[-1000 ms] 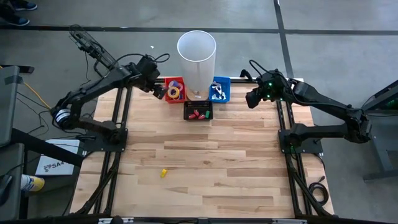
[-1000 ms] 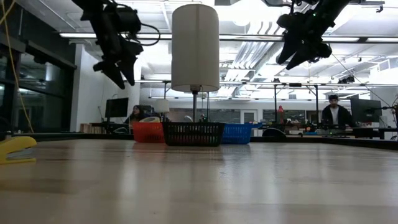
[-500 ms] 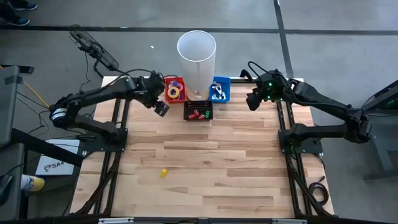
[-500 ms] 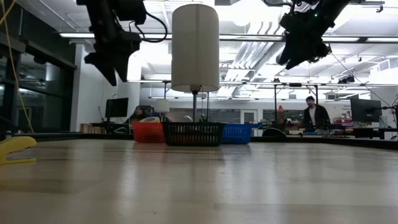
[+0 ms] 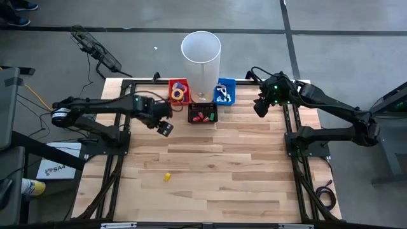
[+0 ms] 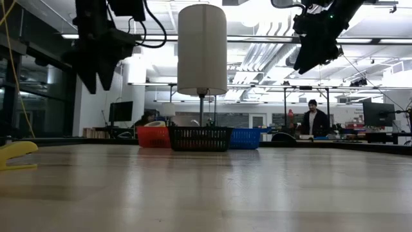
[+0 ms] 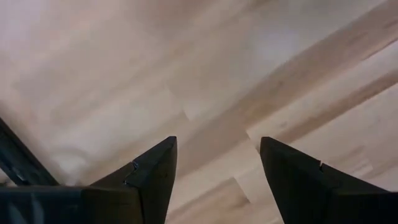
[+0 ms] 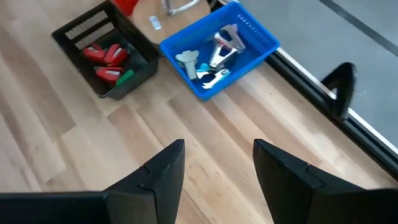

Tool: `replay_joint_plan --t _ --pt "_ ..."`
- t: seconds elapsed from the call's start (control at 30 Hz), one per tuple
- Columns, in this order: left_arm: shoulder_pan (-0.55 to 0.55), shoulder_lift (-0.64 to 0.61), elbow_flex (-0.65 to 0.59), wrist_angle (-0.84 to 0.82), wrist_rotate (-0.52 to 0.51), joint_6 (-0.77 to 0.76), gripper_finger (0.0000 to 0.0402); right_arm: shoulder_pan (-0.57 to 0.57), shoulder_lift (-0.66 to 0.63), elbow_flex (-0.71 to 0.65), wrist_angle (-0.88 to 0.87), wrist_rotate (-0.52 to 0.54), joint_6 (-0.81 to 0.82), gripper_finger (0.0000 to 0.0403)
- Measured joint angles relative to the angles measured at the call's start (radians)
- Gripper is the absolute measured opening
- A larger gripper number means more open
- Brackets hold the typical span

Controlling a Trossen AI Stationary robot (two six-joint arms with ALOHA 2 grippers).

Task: Pick and place Stapler, Stapler remover, tape
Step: Put the yellow mini stapler into the black bin

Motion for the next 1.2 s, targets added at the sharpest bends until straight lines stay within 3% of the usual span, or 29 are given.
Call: replay_joint_plan --t 0.43,0.67,1.2 --pt "-0.274 0.000 -0.072 0.022 0.131 -0.383 0.0227 0.000 0.000 0.000 0.002 -0.076 -0.072 0.0181" --pt "-0.412 0.013 -0.073 0.097 0.146 -0.538 0.0227 0.000 0.000 0.000 0.002 -0.108 -0.099 0.0181" --pt "-0.640 0.214 -0.073 0.346 0.145 -0.758 0.0227 0.001 0.000 0.000 0.002 -0.143 -0.147 0.0181"
